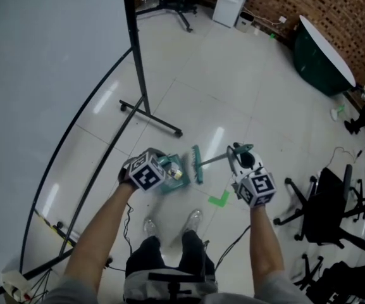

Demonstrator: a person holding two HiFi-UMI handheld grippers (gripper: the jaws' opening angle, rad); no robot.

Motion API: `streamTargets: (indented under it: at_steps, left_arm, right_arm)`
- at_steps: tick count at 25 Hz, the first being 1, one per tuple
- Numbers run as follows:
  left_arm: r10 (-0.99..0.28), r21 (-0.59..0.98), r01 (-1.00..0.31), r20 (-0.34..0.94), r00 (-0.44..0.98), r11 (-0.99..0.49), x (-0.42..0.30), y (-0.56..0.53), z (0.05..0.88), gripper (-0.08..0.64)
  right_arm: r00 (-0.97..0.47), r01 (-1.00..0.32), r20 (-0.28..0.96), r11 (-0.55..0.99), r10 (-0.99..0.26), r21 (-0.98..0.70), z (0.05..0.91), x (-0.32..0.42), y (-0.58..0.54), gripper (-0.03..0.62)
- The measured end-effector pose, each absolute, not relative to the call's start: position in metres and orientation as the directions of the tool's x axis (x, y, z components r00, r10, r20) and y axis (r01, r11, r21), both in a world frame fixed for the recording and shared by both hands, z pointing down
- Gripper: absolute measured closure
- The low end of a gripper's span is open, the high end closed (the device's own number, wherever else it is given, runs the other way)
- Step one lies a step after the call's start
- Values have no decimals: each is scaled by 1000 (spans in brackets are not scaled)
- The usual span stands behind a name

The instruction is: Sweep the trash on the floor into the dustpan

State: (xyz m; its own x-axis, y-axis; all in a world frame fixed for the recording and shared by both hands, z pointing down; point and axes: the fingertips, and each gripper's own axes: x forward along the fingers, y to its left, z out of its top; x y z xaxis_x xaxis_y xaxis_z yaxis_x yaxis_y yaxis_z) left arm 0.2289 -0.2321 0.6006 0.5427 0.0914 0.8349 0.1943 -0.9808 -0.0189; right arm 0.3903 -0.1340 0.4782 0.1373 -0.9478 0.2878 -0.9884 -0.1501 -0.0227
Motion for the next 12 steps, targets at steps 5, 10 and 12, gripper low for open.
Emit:
streamTargets:
  at_steps: [5, 10, 12]
  left_arm:
    - [105, -12, 215, 847, 521, -977, 265, -212, 609, 449]
    - [134, 14, 235, 854, 503, -972, 295, -190, 627, 449]
    - [137, 16, 241, 859, 494, -970, 298, -184, 632, 449]
  right_arm:
    - [252, -962, 295, -272, -922, -29, 491, 449, -111, 499]
    - [271, -952, 342, -303, -900, -42, 529, 484, -93, 499]
    - [257, -953, 365, -297, -895, -58, 543, 480, -91, 499]
